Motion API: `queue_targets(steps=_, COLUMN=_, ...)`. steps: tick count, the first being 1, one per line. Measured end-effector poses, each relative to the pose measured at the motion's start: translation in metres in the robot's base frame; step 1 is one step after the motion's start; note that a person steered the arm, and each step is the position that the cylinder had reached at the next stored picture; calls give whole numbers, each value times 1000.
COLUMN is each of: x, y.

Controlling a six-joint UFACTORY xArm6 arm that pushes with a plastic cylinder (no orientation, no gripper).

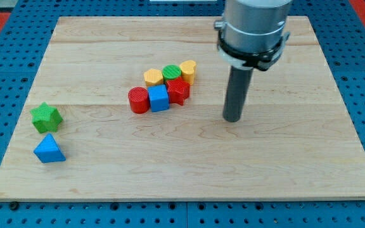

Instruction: Move your arm to the left of the group of blocks

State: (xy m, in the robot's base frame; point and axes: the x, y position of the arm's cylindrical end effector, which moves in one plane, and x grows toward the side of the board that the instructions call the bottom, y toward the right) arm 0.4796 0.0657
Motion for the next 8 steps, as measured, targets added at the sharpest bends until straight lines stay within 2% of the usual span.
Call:
queue_targets(steps=1, x=11, y=-71)
queue_targets(steps=2, x=11, y=-89)
queue_targets(steps=5, x=11, y=-93)
queue_targets(steps=7, x=25, y=-163)
queue_targets(steps=8, x=4, y=-197)
